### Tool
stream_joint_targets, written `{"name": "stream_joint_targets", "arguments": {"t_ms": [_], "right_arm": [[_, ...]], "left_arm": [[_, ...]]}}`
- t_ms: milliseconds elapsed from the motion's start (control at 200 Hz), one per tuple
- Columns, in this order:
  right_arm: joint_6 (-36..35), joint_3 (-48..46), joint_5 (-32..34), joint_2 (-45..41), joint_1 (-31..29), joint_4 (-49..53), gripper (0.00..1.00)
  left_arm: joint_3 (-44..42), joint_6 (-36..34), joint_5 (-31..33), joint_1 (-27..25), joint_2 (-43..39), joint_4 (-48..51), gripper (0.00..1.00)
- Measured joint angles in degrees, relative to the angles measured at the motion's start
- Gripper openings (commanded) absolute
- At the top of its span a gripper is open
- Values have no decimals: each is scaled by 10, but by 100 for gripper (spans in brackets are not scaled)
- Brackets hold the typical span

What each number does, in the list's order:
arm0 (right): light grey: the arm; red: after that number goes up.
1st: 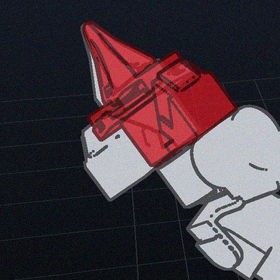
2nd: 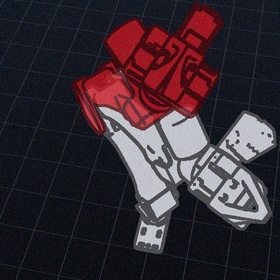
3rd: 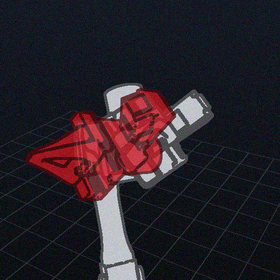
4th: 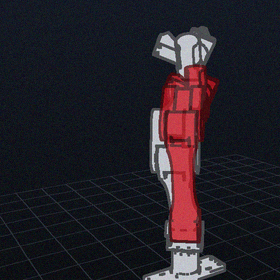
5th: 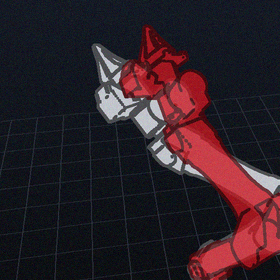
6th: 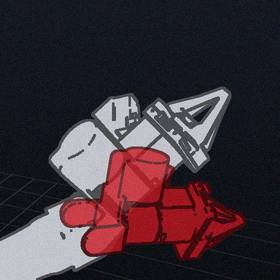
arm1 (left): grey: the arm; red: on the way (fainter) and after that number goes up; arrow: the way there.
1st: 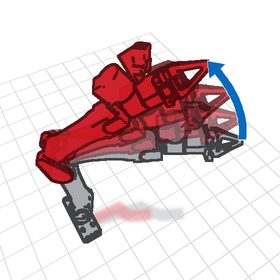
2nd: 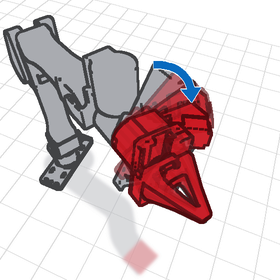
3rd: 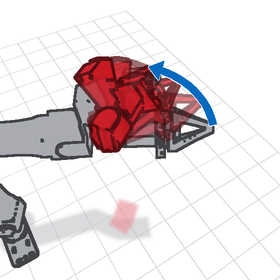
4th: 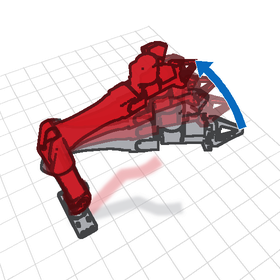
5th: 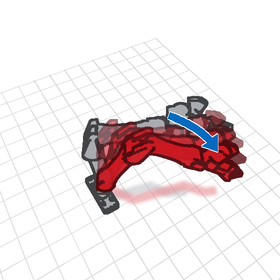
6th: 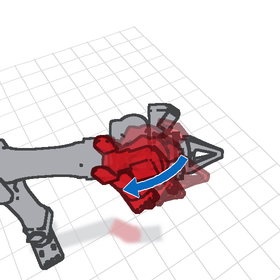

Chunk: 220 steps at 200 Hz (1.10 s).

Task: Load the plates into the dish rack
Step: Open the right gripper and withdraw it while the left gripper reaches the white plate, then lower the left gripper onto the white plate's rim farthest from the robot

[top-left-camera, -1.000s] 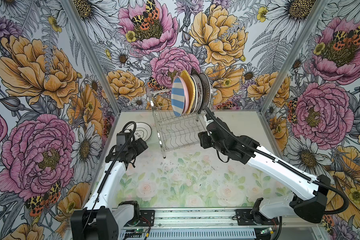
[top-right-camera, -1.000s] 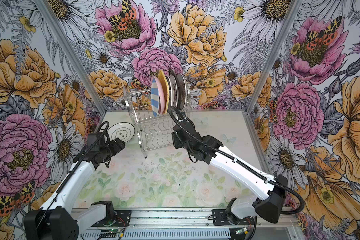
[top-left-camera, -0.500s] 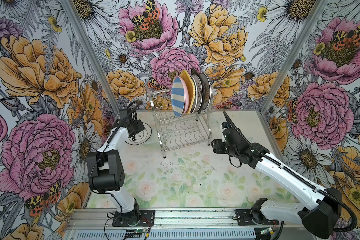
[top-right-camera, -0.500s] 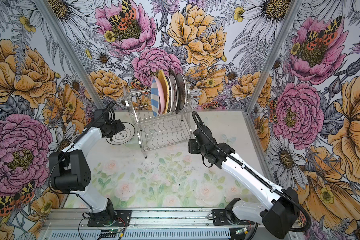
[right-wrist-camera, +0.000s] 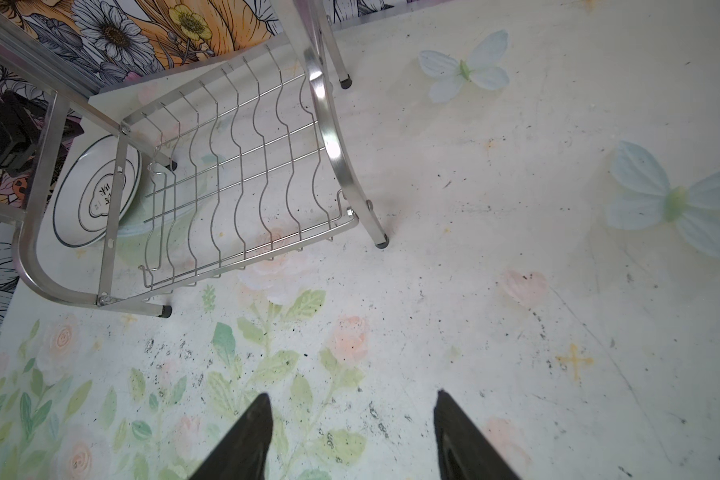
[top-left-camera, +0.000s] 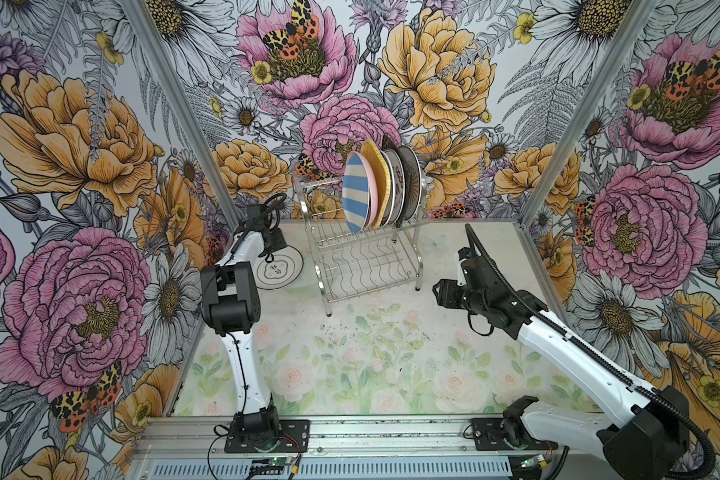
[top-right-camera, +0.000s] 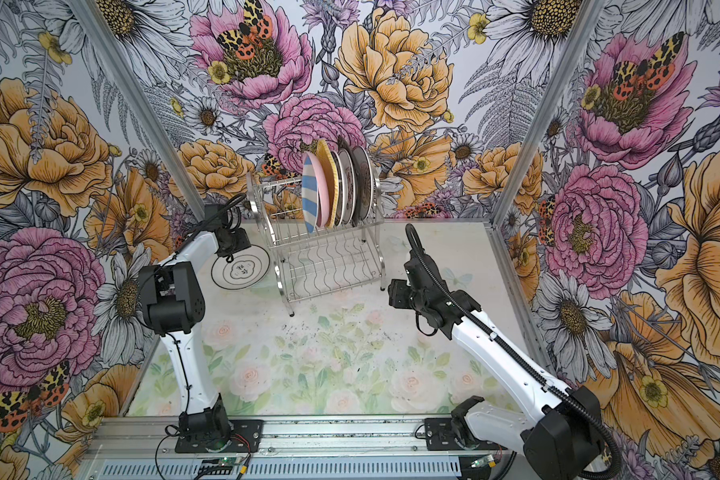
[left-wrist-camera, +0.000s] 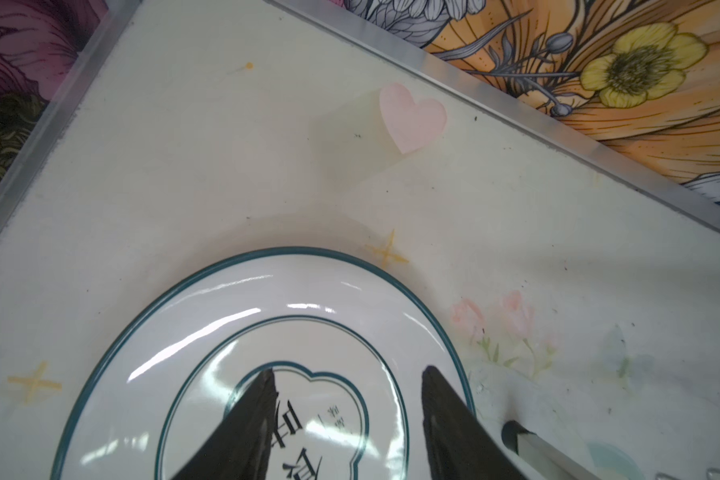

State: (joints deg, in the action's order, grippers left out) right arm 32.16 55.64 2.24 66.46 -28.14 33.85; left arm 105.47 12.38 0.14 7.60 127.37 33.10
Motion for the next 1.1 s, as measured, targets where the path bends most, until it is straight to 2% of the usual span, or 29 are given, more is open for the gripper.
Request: {"name": "stream_joint_targets", "arguments": {"t_ms": [440, 560, 1101], "right_arm": [[13, -11, -21, 24, 15, -9, 63], [15, -11, -23, 24, 16, -10, 63], [26, -21, -32, 24, 23, -16, 64]], "left_arm": [[315, -30, -11, 14, 196, 96, 56], [374, -36, -26, 14, 234, 126, 60], [394, -64, -41, 14, 259, 189, 61]]}}
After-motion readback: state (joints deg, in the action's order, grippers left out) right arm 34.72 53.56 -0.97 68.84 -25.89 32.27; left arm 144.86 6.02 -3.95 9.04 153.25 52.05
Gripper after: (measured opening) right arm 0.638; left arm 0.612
